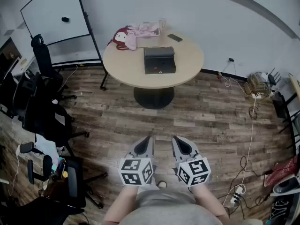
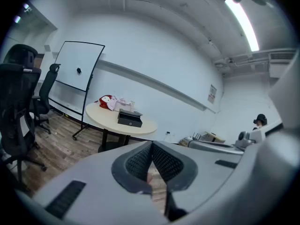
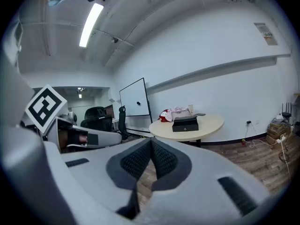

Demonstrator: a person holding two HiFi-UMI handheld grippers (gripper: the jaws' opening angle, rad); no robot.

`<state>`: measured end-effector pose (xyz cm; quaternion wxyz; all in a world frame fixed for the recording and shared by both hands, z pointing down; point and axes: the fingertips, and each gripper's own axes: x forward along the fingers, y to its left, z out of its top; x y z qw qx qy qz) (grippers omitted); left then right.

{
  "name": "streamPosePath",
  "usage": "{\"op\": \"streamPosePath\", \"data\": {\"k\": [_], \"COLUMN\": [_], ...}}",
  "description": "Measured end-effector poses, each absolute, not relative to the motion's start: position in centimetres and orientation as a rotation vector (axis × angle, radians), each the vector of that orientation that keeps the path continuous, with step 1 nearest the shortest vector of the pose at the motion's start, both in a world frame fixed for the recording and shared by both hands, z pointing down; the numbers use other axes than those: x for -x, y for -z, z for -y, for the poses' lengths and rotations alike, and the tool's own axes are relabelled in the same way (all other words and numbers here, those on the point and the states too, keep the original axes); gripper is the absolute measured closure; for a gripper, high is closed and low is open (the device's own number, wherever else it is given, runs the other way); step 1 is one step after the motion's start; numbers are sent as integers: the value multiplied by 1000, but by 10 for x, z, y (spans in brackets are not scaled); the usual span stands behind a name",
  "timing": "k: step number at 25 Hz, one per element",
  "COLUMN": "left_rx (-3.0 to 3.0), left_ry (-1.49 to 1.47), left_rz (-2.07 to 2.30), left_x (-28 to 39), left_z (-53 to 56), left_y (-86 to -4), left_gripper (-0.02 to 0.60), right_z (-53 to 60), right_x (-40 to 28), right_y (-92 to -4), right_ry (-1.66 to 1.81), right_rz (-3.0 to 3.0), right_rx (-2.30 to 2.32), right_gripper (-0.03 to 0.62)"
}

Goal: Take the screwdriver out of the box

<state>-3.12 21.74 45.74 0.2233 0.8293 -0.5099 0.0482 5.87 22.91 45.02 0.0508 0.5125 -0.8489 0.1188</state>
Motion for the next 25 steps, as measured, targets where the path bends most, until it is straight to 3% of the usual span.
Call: {"op": "streamPosePath", "data": {"k": [25], "left_rx": [-2273], "left_ry": [-102], "left_rz": [1359], "left_x": [22], "left_z": [-251], "left_y": [-453], "left_gripper": [578], "right_z": [-263], "right_x": [-61], "right_y": [-439], "right_ry": [-353], "right_rz": [2631], "right_rx": [-1519], "right_gripper": [594]}}
